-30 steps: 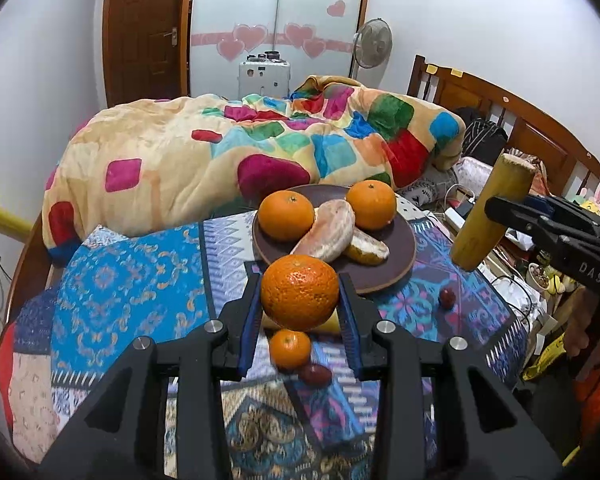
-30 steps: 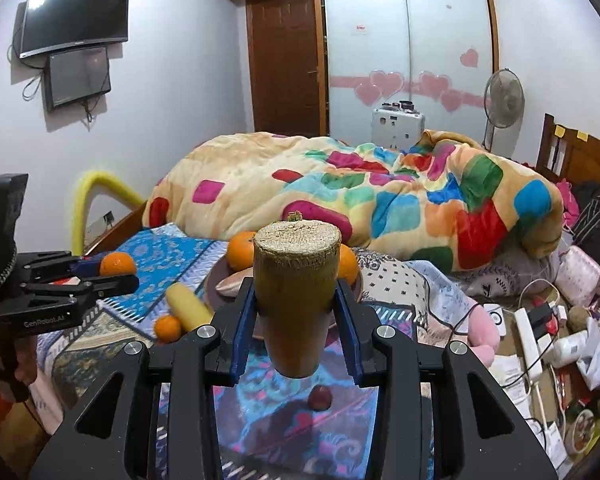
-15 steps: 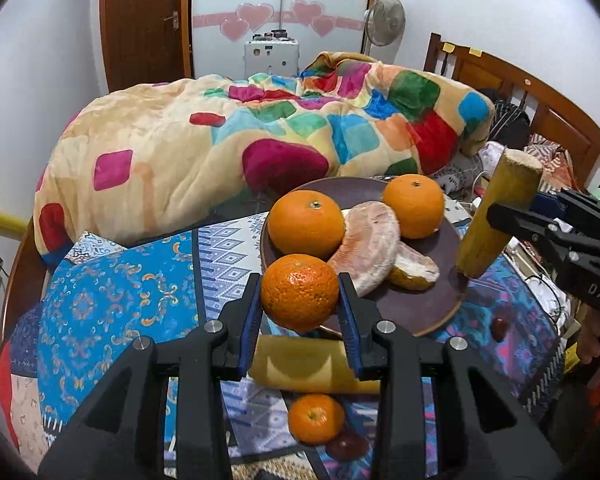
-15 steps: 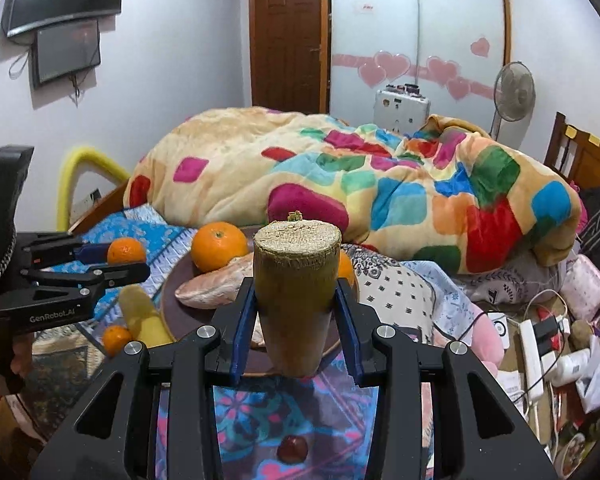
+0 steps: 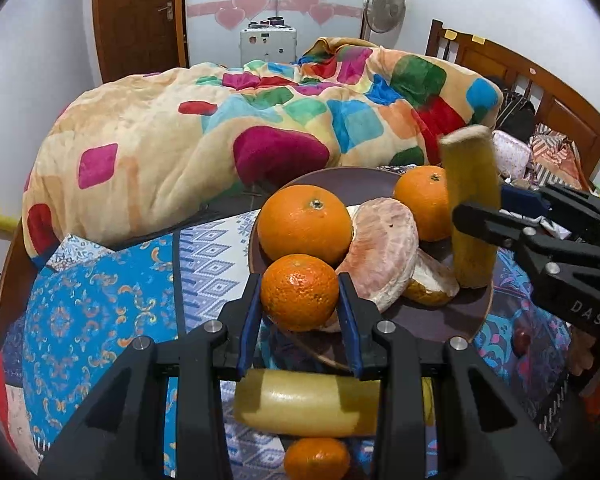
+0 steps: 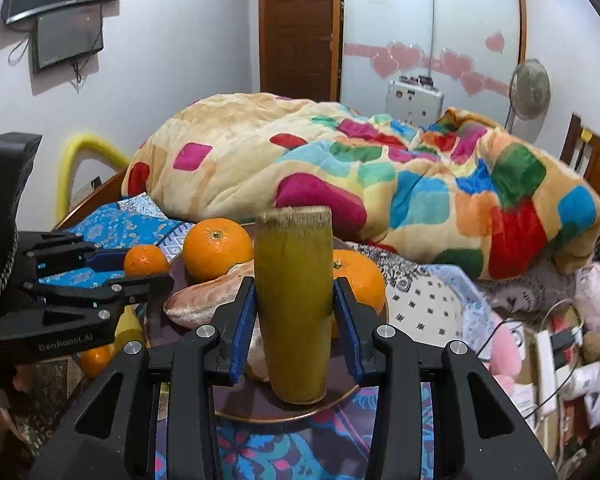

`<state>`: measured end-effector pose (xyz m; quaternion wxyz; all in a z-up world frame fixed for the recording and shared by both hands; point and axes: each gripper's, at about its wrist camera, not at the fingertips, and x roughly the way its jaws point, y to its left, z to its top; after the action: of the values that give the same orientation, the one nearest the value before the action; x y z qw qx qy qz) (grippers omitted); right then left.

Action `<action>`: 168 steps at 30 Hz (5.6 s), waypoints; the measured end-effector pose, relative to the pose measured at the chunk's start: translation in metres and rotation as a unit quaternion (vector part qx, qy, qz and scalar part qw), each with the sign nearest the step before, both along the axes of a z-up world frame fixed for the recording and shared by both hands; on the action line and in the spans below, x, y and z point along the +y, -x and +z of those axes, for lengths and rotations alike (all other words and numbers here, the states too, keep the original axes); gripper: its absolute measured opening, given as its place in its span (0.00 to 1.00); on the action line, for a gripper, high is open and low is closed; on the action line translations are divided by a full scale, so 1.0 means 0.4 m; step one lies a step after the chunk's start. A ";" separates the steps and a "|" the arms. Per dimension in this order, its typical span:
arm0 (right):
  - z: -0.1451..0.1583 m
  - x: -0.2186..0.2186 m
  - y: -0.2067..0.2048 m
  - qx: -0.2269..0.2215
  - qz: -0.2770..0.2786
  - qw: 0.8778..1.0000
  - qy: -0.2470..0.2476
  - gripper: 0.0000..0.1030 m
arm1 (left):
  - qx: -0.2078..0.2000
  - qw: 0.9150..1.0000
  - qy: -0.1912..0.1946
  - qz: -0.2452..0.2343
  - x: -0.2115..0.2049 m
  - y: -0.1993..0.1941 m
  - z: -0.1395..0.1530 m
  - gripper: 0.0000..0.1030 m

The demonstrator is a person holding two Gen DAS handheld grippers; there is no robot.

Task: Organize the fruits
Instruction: 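Lower the right tool's cylinder onto the plate while the left tool releases its orange there, then close the left tool on another small orange while the right tool reaches a second yellow cylinder, then grasp and lift the second yellow cylinder with the right tool while the left tool carries its orange, then stand the right tool's cylinder on the plate while the left tool releases its orange there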

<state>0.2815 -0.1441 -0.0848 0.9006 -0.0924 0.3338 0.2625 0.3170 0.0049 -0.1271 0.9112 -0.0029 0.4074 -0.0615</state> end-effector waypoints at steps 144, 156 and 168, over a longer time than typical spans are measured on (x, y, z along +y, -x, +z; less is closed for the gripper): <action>0.056 0.020 0.238 0.001 0.037 0.999 -0.009 0.34 | -0.038 0.998 0.038 -0.021 0.050 0.358 0.032 0.32; 0.066 0.060 0.154 -0.012 0.022 1.000 -0.010 0.34 | -0.056 0.997 0.044 -0.022 0.059 0.310 0.058 0.32; 0.015 0.087 0.052 0.004 -0.007 1.000 -0.001 0.37 | -0.048 0.998 0.041 -0.018 0.058 0.259 0.039 0.32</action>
<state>0.2608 -0.1093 -0.0787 0.9013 -0.0885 0.3376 0.2568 0.2133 0.0281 -0.1115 0.9275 -0.0294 0.3604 -0.0949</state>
